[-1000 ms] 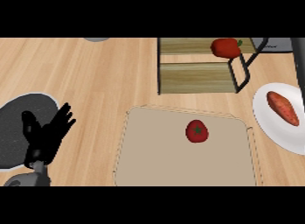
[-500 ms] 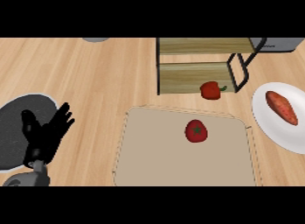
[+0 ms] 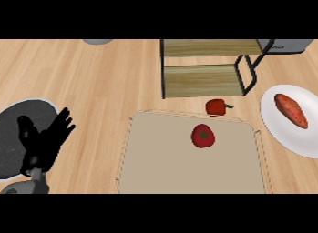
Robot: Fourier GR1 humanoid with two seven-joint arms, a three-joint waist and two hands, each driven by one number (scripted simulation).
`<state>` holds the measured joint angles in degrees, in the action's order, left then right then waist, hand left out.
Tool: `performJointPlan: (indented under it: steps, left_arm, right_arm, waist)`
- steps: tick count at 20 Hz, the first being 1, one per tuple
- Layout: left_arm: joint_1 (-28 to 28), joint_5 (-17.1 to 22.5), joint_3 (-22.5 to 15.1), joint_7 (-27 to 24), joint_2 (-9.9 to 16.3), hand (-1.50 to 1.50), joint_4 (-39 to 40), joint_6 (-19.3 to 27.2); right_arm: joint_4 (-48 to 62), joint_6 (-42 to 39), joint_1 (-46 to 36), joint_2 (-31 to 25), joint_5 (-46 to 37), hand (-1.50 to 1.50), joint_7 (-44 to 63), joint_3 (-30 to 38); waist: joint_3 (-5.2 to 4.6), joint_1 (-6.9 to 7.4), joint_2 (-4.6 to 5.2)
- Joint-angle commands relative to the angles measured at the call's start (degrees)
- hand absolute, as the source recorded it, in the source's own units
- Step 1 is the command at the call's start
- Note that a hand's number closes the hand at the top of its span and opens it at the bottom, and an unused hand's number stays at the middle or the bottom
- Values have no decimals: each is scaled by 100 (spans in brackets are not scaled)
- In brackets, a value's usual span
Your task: Pick the bell pepper from the tray and place it in the tiered shelf
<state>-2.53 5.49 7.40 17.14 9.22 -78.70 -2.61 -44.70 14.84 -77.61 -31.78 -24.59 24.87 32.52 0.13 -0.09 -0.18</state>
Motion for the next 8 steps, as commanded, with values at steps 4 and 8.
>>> performJointPlan:
  steps: [4, 8]
  left_arm:
    - [157, -79, -141, 288, -112, 0, -313, 122]
    - [387, -130, -127, -155, -115, 0, -38, -2]
  right_arm:
    - [-82, -832, 727, -882, 807, -150, -195, 560]
    - [7, -1602, 1063, -1536, 1285, -150, -357, 889]
  waist:
    - [-10, 17, 12]
    - [-10, 25, 20]
